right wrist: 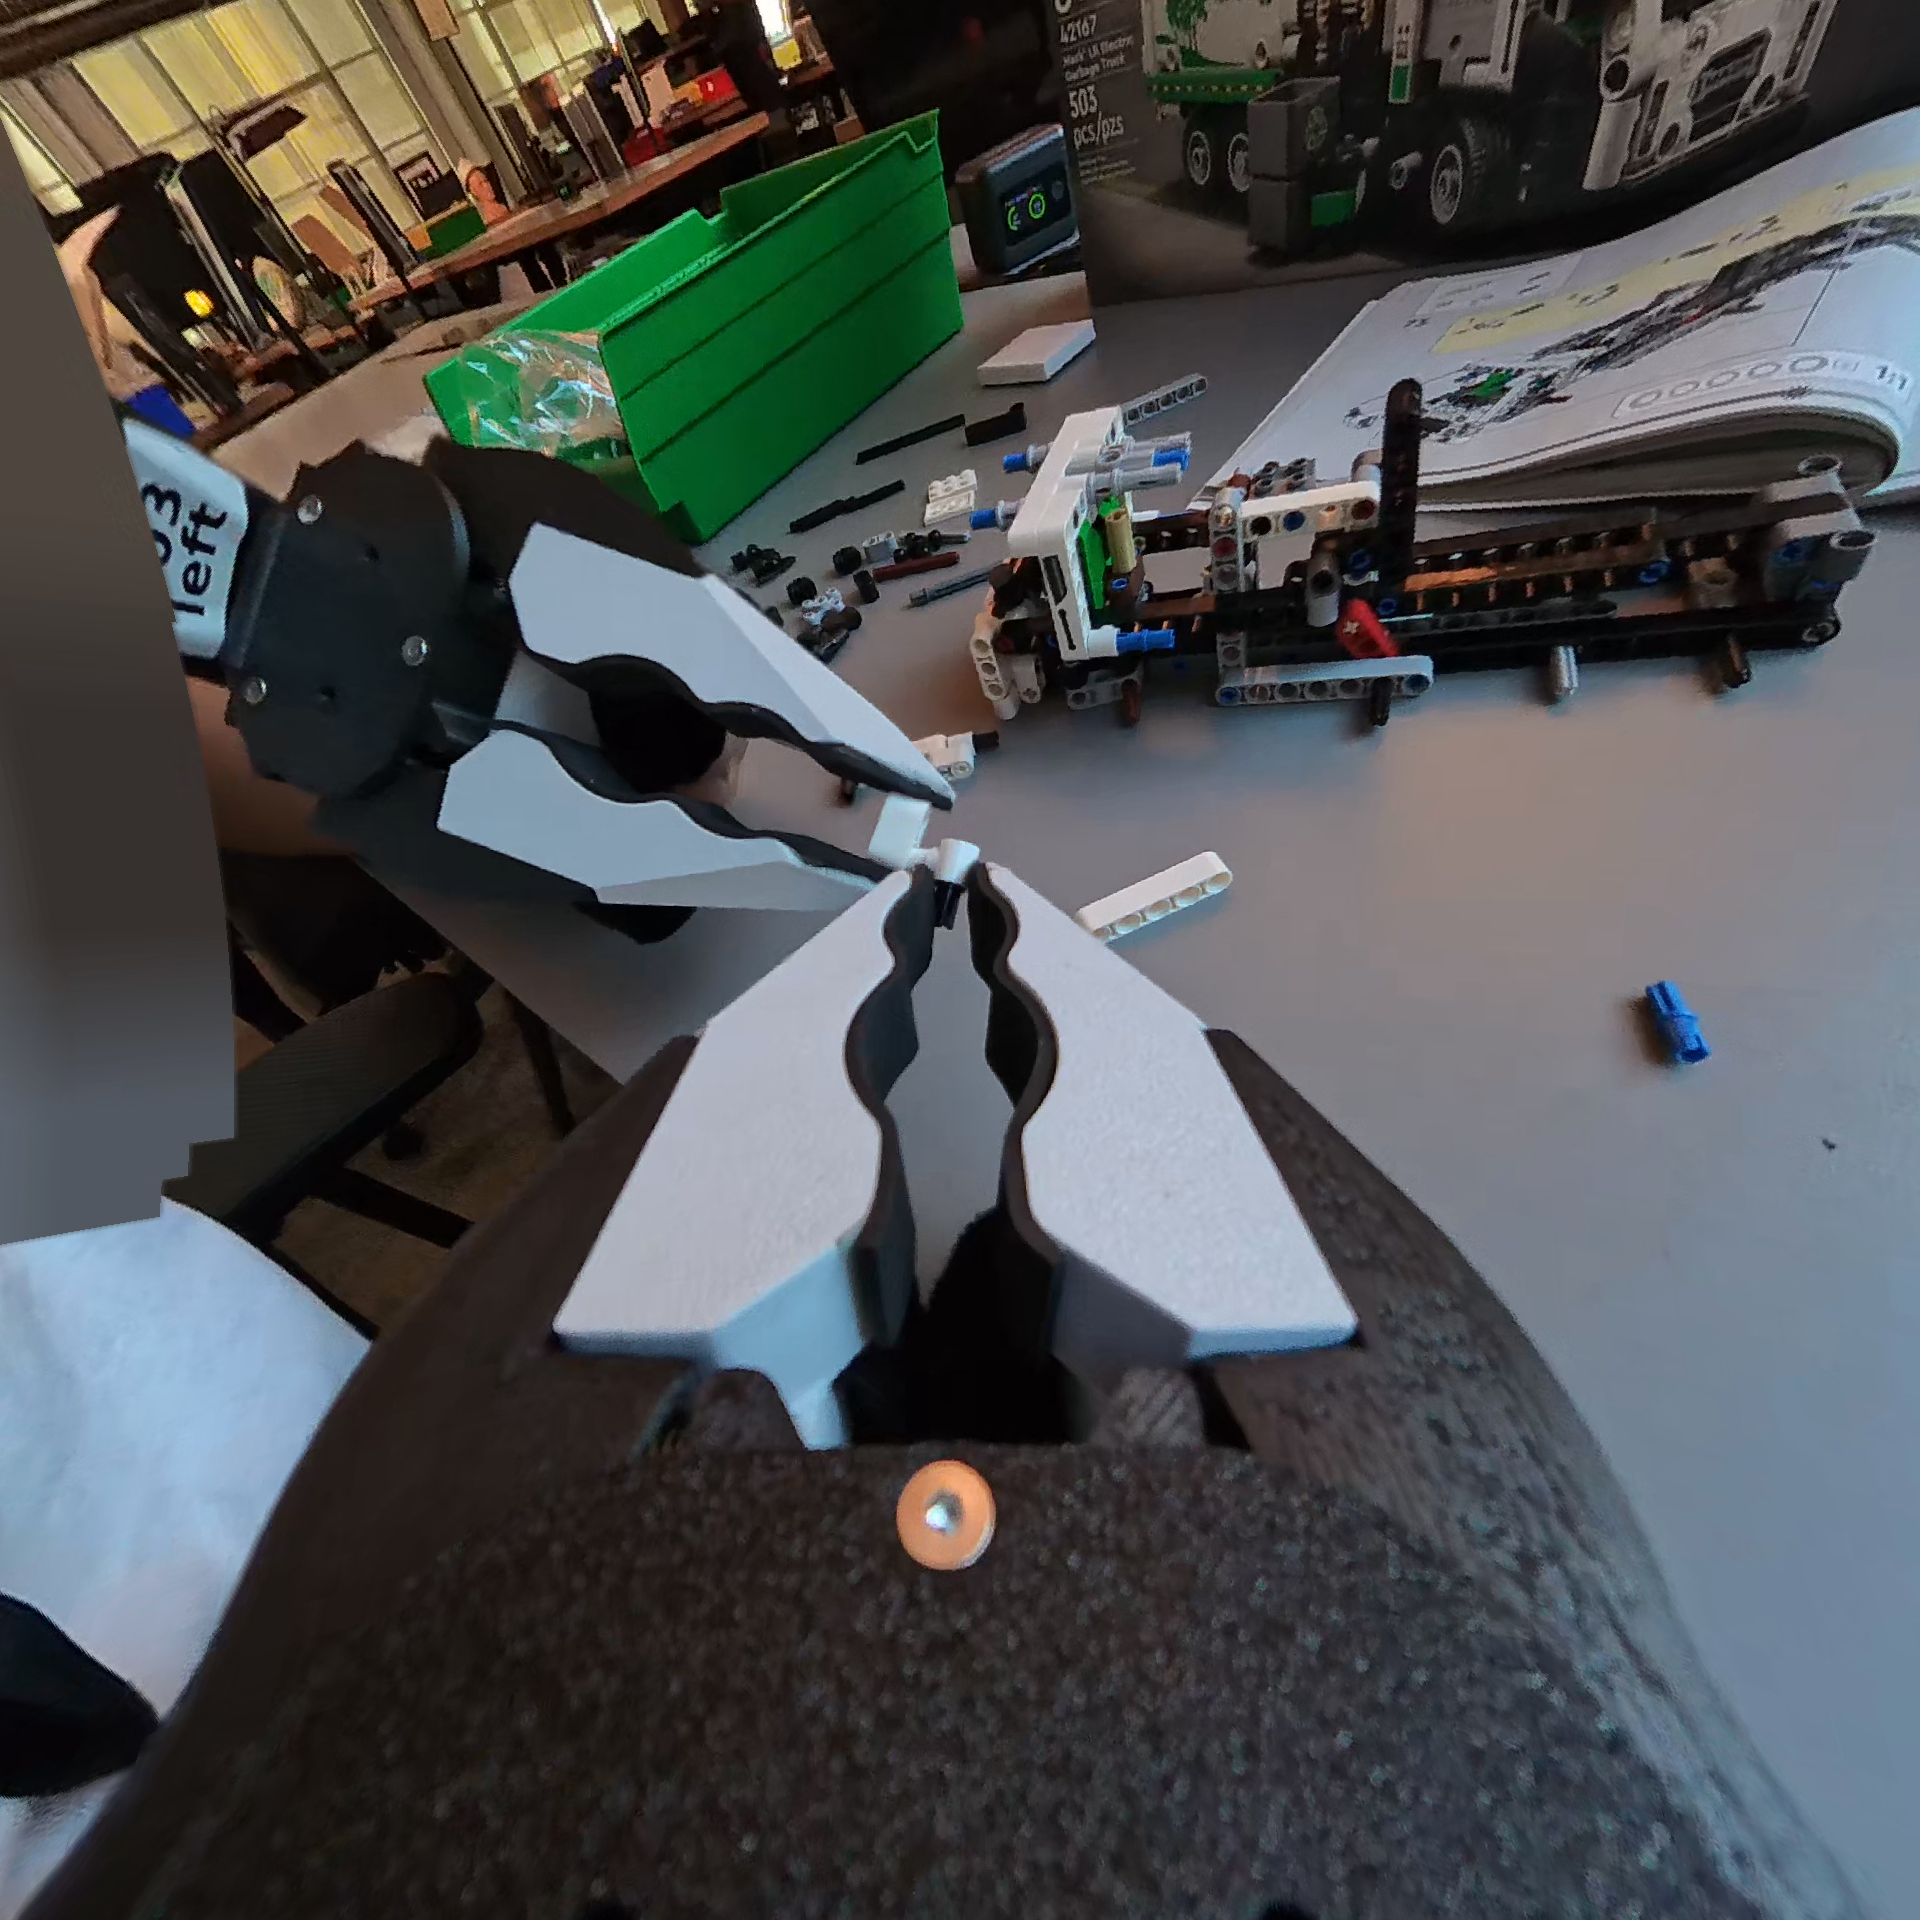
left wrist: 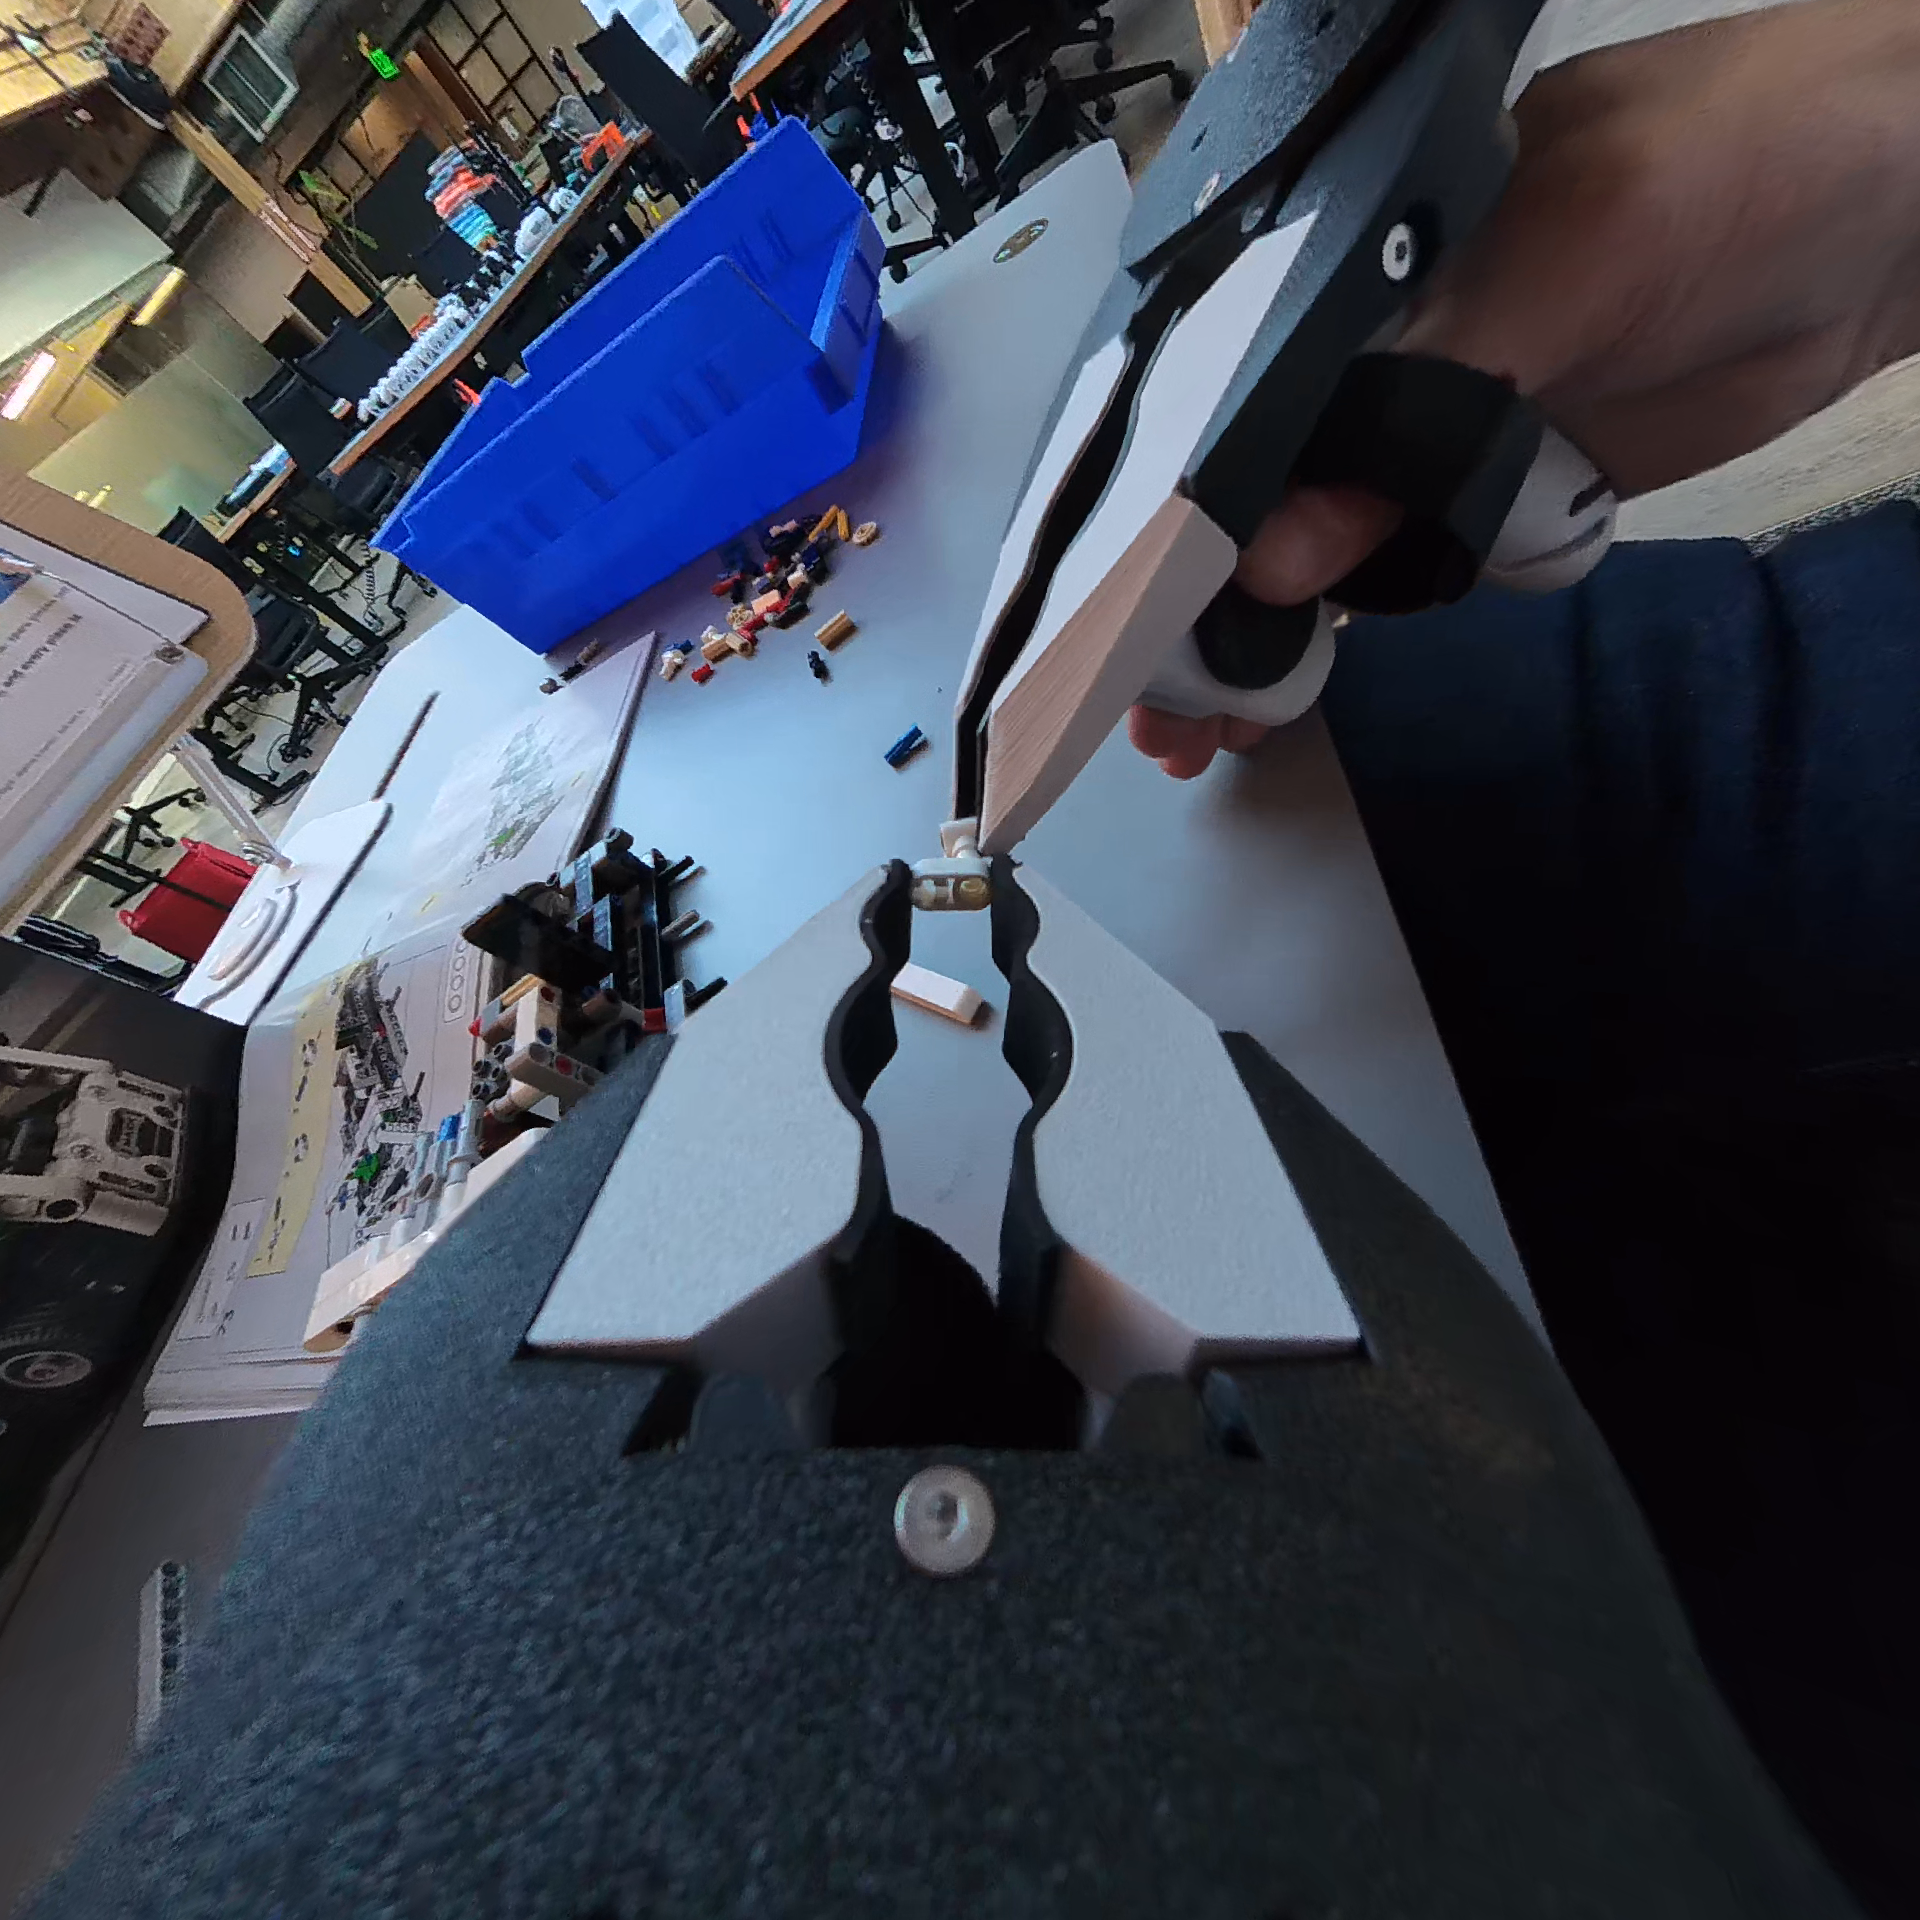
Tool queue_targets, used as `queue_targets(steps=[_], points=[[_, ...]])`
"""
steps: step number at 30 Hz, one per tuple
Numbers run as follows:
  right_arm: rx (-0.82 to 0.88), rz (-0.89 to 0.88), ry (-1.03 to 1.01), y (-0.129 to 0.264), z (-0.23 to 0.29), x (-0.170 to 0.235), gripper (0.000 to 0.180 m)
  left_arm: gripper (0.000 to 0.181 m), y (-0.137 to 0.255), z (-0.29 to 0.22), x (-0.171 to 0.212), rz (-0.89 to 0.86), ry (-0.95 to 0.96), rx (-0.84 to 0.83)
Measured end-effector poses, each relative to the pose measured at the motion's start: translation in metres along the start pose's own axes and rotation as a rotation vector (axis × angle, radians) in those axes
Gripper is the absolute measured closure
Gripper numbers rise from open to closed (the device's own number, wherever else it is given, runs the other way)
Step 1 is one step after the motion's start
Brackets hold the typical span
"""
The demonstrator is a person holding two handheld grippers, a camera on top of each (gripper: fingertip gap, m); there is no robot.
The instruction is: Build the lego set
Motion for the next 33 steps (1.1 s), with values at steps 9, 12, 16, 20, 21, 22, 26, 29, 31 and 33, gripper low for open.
queue_targets(steps=[9, 12, 16, 20, 21, 22, 26, 29, 31, 33], points=[[-0.160, -0.040, -0.106, 0.005, 0.001, -0.005, 0.175, 0.168, 0.009, 0.004, -0.008, -0.107, 0.023, -0.004], [-0.179, -0.049, -0.100, 0.006, 0.001, -0.005, 0.175, 0.168, 0.011, 0.003, -0.010, -0.123, 0.016, -0.007], [-0.166, -0.049, -0.085, 0.006, 0.002, -0.004, 0.174, 0.168, 0.011, 0.001, -0.010, -0.115, -0.038, -0.049], [-0.147, -0.058, -0.054, 0.007, 0.002, -0.003, 0.175, 0.168, 0.010, -0.003, -0.010, -0.081, -0.124, -0.108], [-0.142, -0.057, -0.045, 0.007, 0.003, -0.002, 0.175, 0.168, 0.010, -0.003, -0.010, -0.077, -0.133, -0.110], [-0.132, -0.050, -0.030, 0.006, 0.002, -0.002, 0.175, 0.168, 0.010, -0.004, -0.009, -0.069, -0.134, -0.109], [-0.107, -0.048, 0.010, 0.005, 0.003, -0.001, 0.175, 0.168, 0.009, -0.004, -0.008, -0.061, -0.137, -0.103], [-0.140, -0.052, 0.015, 0.006, 0.003, 0.000, 0.175, 0.168, 0.010, -0.004, -0.008, -0.088, -0.127, -0.081], [-0.179, -0.051, 0.005, 0.008, 0.002, -0.001, 0.175, 0.168, 0.011, -0.003, -0.009, -0.116, -0.097, -0.039], [-0.244, -0.047, -0.031, 0.009, 0.000, -0.003, 0.175, 0.168, 0.012, -0.002, -0.009, -0.145, -0.072, -0.004]])
Point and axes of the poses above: each gripper's, where its closed fingertips meet, y back along the fingers, x out of its underside, z = x × y across the jaws, the point moved 6 cm from there along y, back along the fingers, and after that the axes turned 10 degrees about z, right-handed, at the moved point
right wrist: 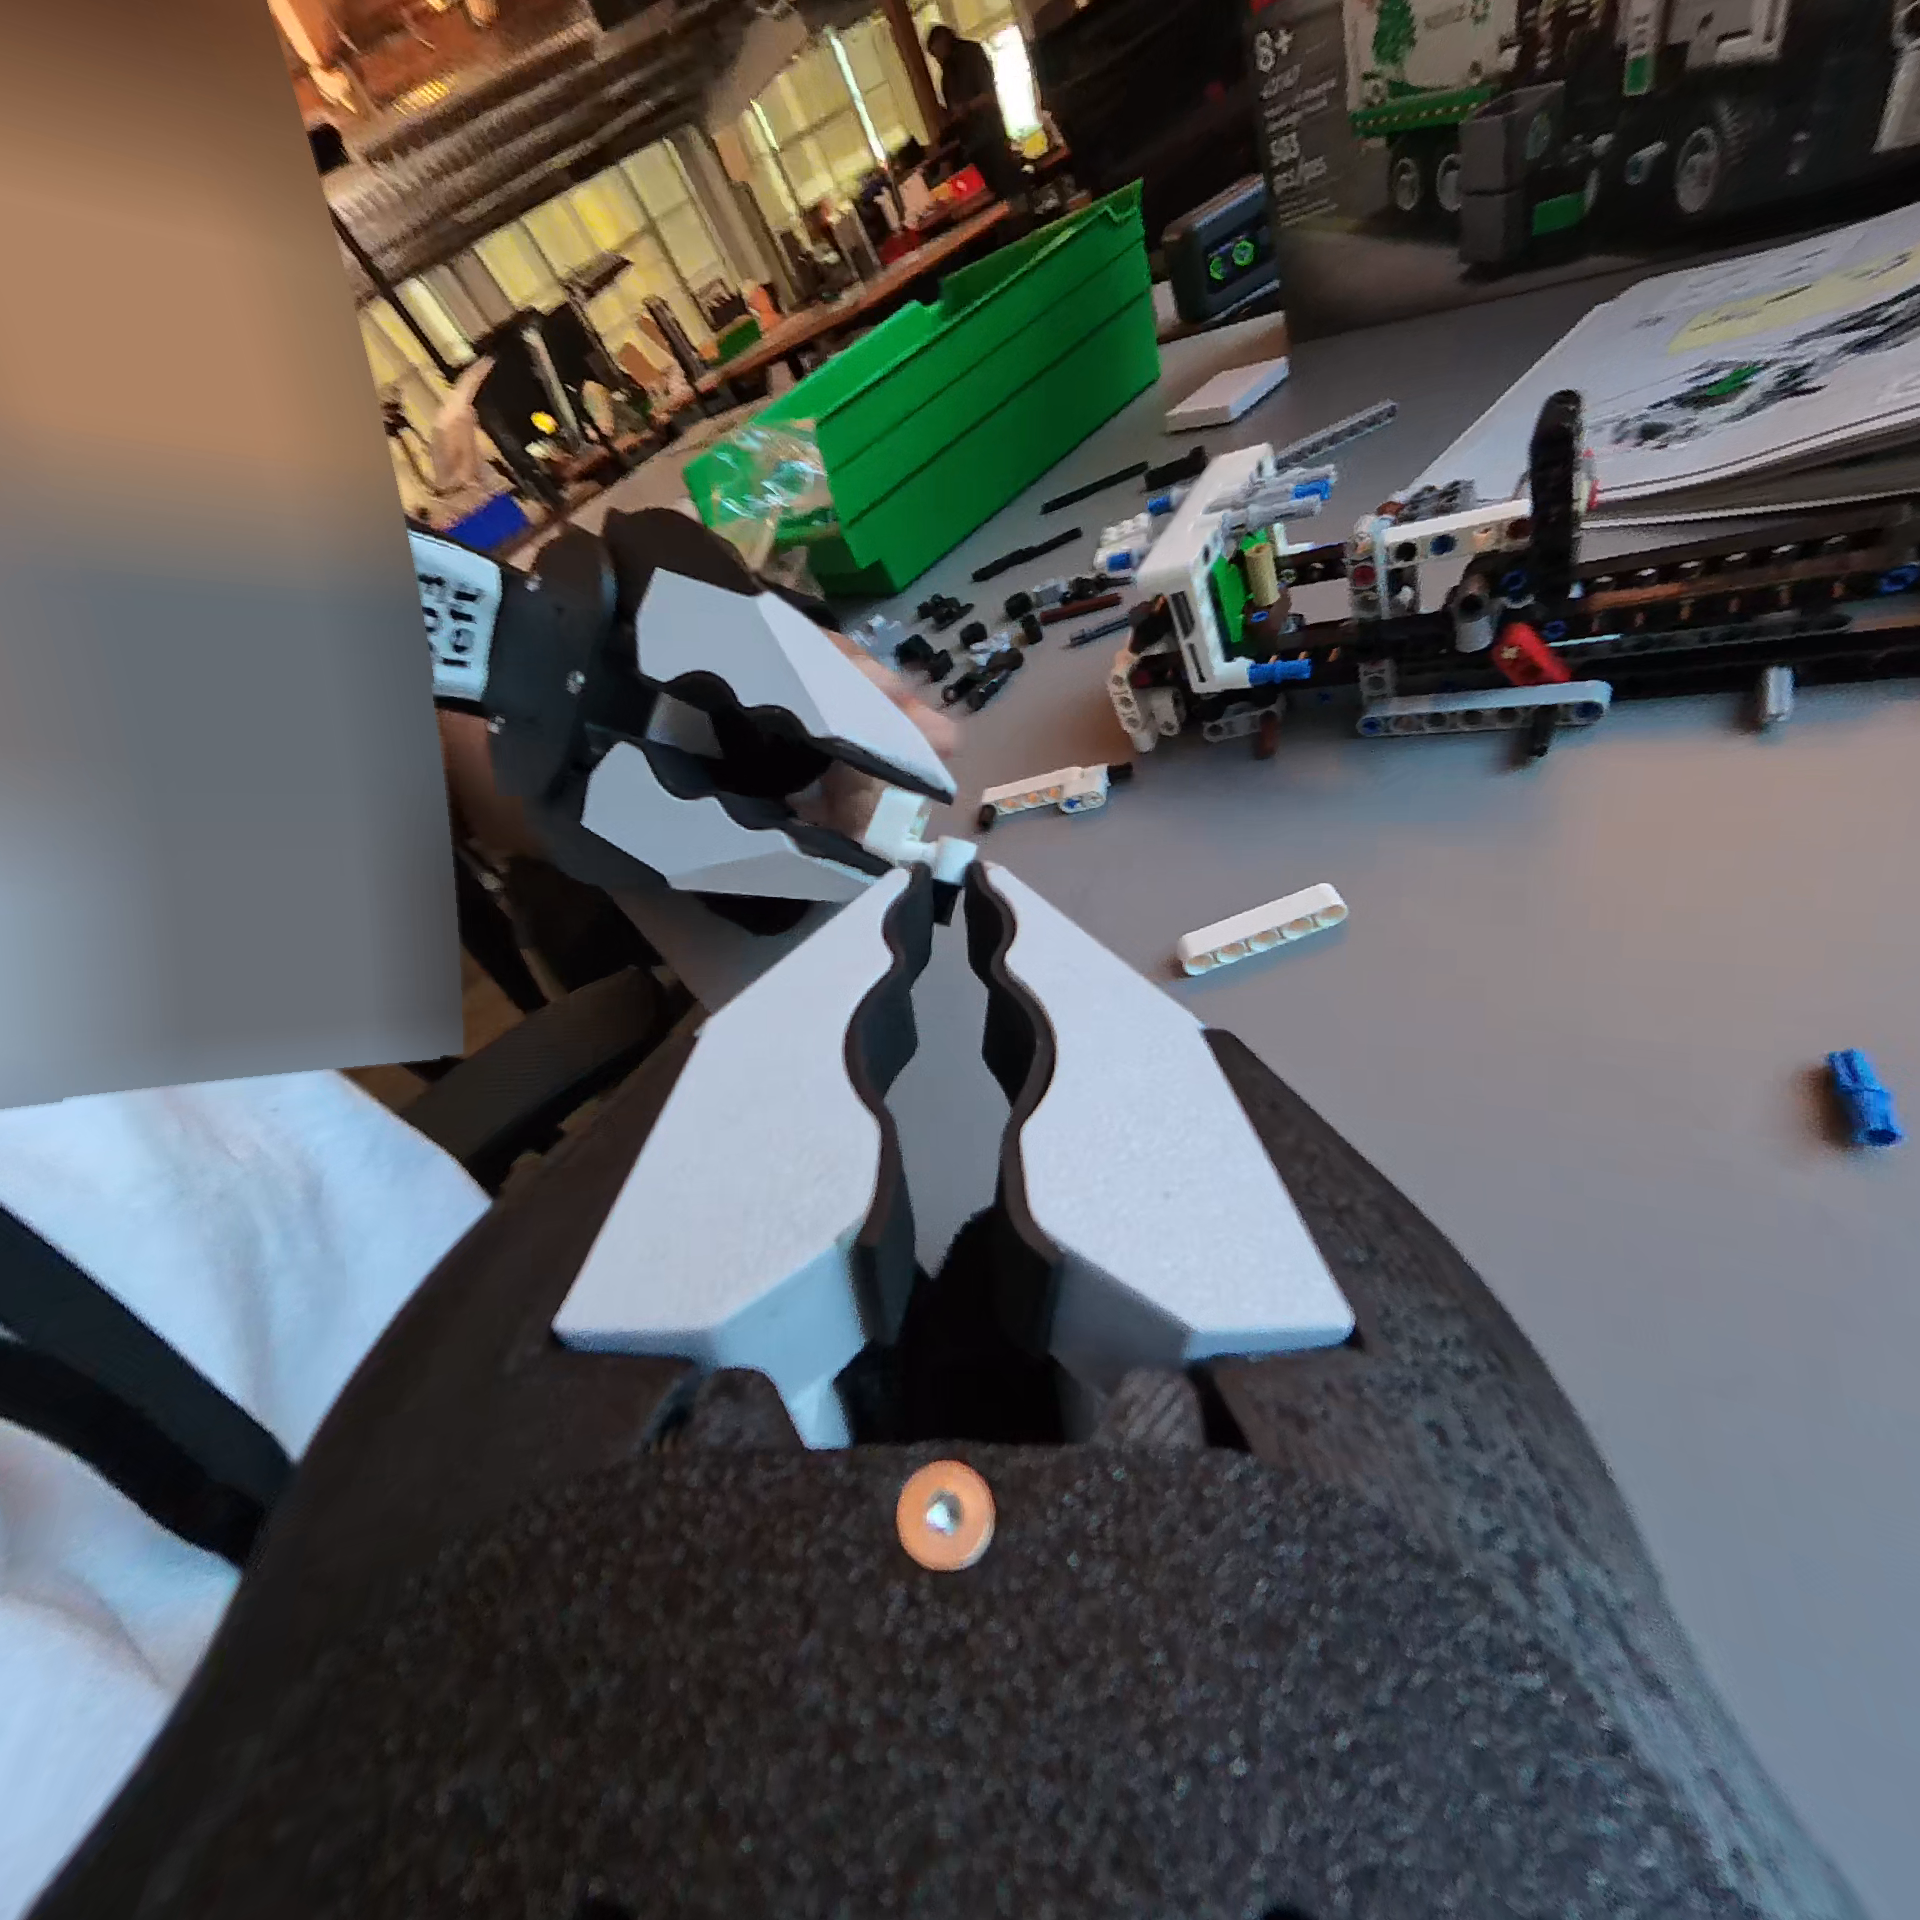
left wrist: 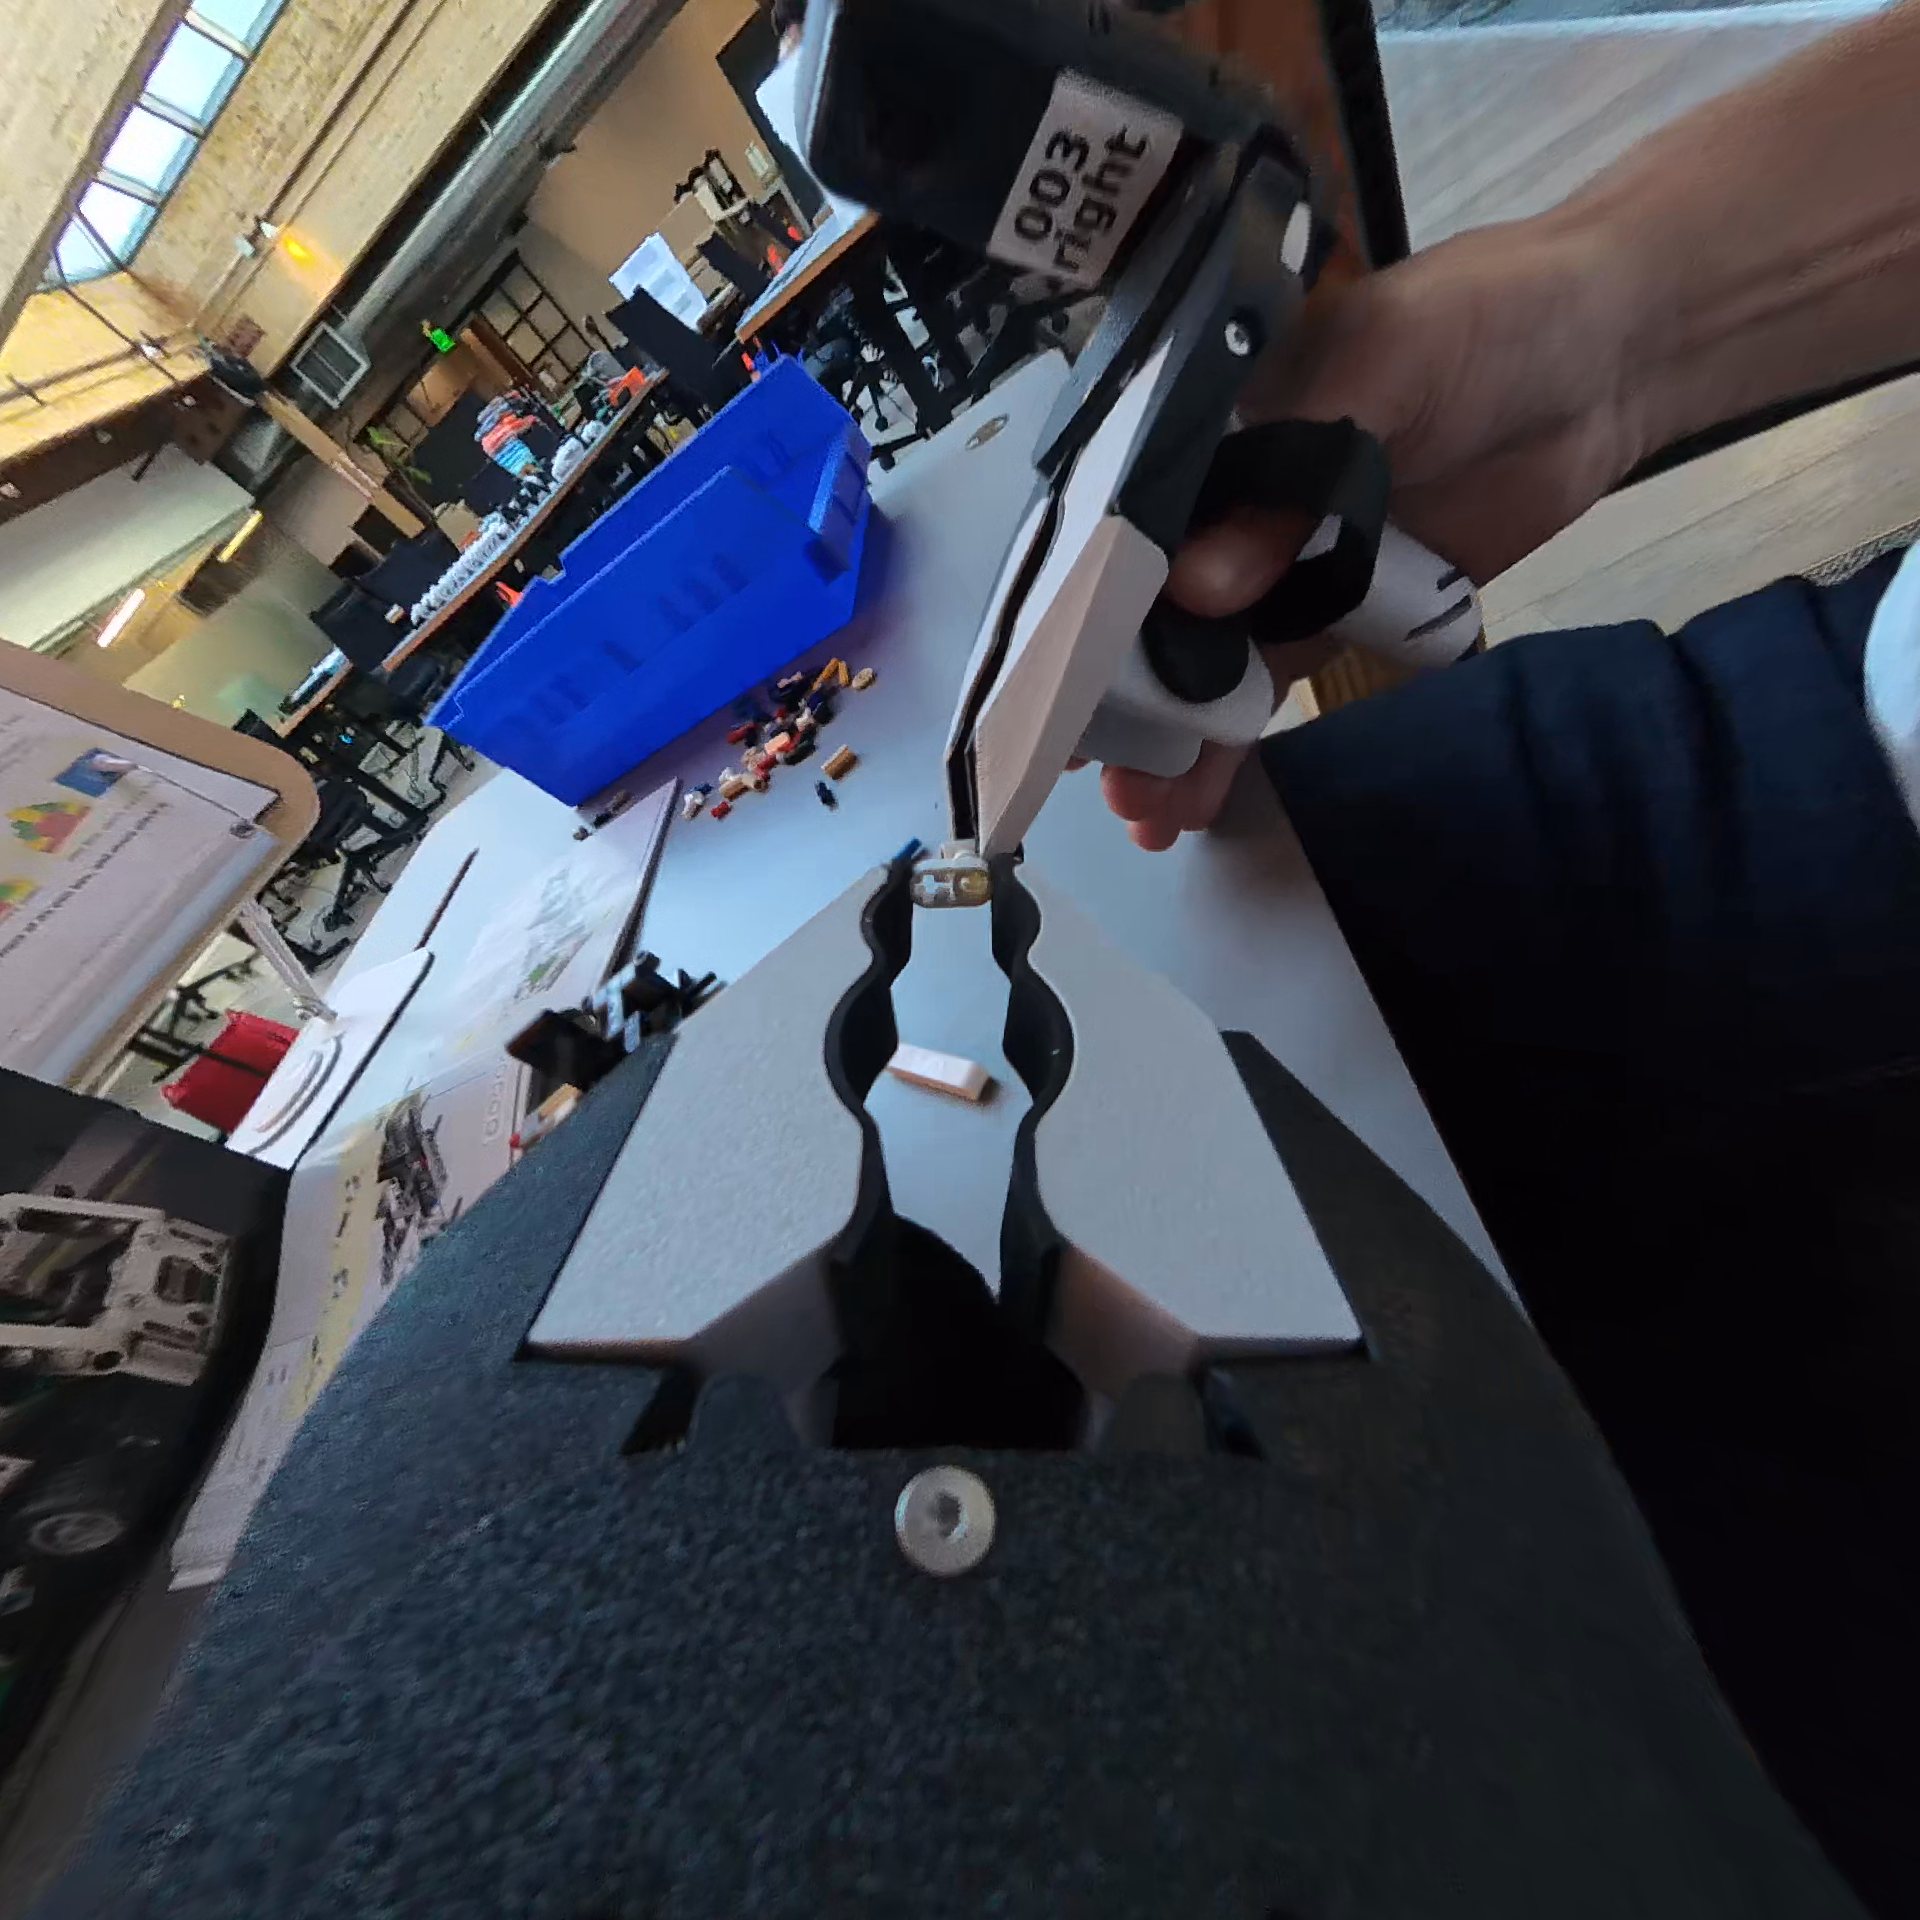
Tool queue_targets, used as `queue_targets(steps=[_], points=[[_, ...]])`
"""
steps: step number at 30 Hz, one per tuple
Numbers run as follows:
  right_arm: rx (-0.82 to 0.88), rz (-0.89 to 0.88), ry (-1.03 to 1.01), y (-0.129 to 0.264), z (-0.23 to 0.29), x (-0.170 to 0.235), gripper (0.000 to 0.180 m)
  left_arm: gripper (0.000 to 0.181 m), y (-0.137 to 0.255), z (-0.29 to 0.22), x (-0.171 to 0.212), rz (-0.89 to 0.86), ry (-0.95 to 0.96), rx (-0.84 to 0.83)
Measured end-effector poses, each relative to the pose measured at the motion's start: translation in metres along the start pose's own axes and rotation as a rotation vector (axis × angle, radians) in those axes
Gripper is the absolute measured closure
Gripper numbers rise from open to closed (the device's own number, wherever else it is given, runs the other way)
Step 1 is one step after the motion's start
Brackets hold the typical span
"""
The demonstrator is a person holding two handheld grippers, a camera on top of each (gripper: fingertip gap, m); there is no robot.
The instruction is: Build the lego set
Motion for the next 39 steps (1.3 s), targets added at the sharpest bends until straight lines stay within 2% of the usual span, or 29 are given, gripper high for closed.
queue_targets(steps=[6, 19, 25, 30, 39], points=[[-0.057, -0.028, -0.018, 0.003, 0.000, -0.002, 0.175, 0.168, 0.002, 0.003, -0.002, -0.023, -0.035, -0.033], [0.022, -0.023, -0.006, -0.001, 0.002, -0.001, 0.175, 0.168, 0.001, 0.002, -0.002, 0.011, -0.073, -0.083], [0.170, -0.030, 0.109, -0.004, 0.006, 0.003, 0.175, 0.168, 0.000, -0.002, 0.000, 0.043, -0.106, -0.097], [0.366, -0.006, 0.261, -0.006, 0.010, 0.004, 0.175, 0.168, -0.003, -0.002, 0.005, 0.080, -0.094, -0.085], [0.127, -0.038, 0.044, 0.000, 0.008, 0.004, 0.175, 0.168, 0.000, -0.004, -0.001, -0.001, -0.092, -0.052]])
Point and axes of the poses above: each gripper's, where its closed fingertips meet, y back along the fingers, x out of its underside, z = x × y across the jaws, the point moved 6 cm from there along y, back along the fingers, and after that the axes turned 10 degrees about z, right-handed, at the moved point
